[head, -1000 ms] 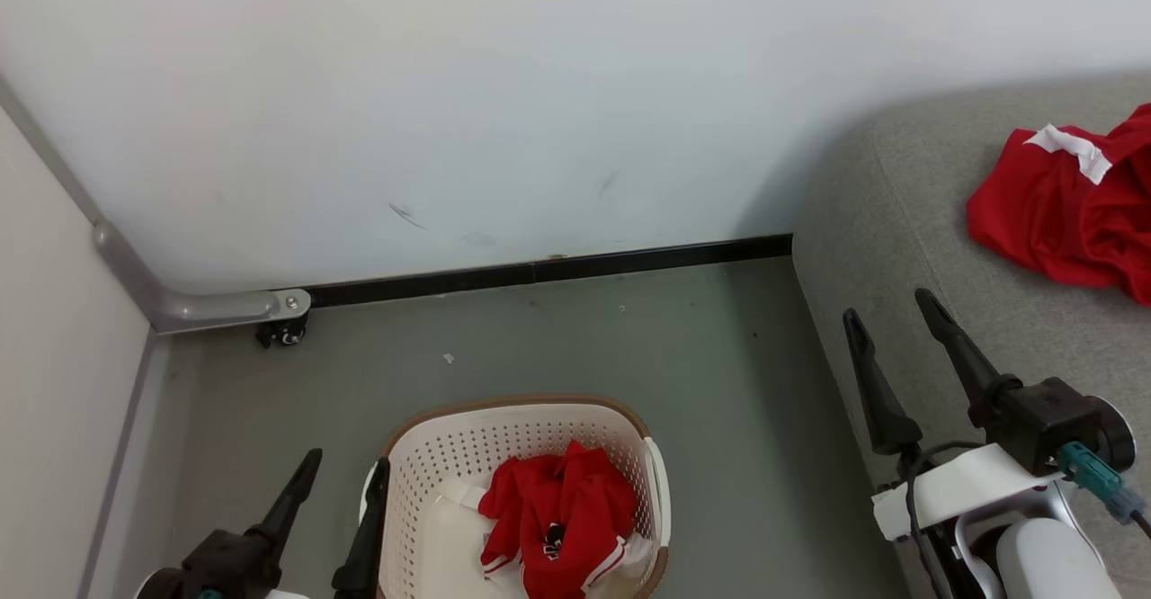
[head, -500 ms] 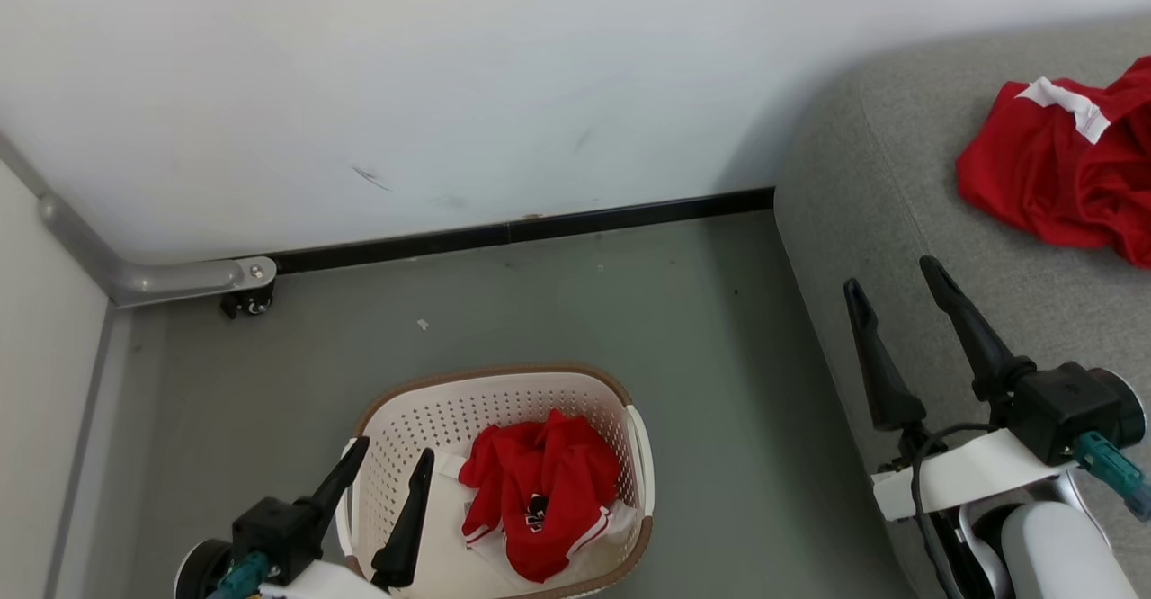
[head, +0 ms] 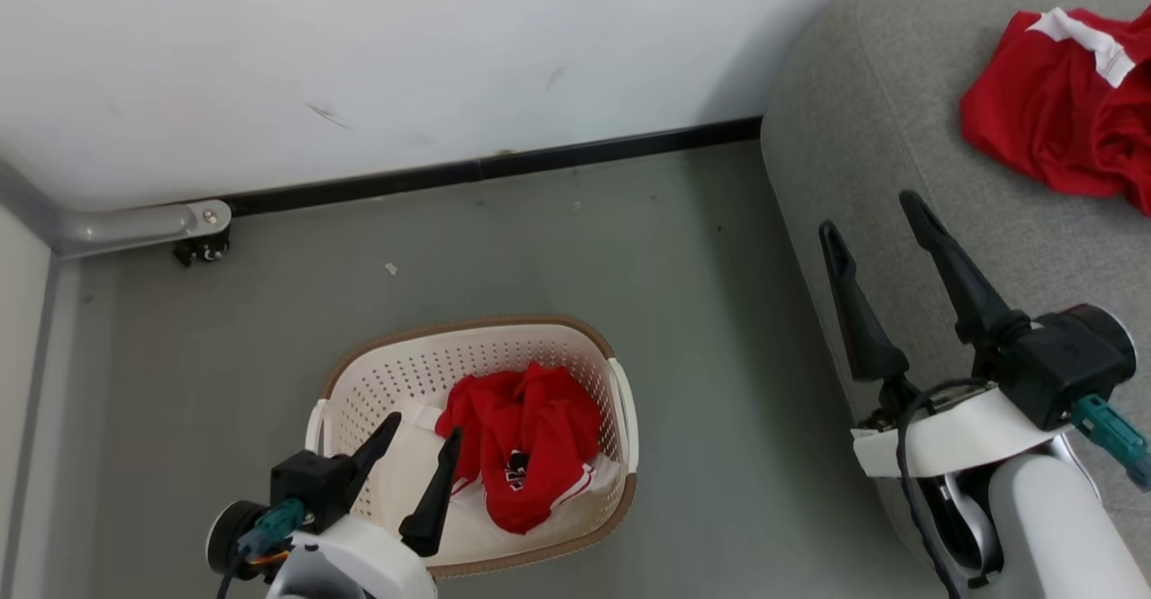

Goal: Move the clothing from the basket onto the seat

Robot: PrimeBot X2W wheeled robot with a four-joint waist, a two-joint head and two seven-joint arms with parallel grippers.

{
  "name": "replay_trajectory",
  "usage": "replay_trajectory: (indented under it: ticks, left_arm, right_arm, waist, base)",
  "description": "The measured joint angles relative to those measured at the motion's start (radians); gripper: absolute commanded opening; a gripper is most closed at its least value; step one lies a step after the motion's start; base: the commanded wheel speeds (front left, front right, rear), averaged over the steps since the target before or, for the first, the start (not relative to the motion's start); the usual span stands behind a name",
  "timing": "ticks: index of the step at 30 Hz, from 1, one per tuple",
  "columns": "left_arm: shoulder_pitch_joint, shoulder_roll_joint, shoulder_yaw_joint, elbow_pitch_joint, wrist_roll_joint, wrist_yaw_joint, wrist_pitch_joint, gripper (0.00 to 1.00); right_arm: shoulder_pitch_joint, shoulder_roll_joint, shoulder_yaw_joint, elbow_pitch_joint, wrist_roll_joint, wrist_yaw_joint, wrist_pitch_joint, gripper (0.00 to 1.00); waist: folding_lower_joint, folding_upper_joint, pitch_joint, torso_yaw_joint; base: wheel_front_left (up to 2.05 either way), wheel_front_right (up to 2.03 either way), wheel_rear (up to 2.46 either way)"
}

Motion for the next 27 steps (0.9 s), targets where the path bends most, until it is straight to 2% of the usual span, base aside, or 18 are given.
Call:
replay_trajectory:
  ticks: [27]
  left_arm:
    - [-0.267,-0.027,-0.113,0.146,0.1,0.028,0.219,1.0]
  right_arm:
    - [-0.129,-0.001,0.014,-0.062,0.0,0.0,-0.003,1.0]
  waist:
    - [0.0001,0.0,0.22,-0.034]
  base:
    - [0.0,0.0,0.0]
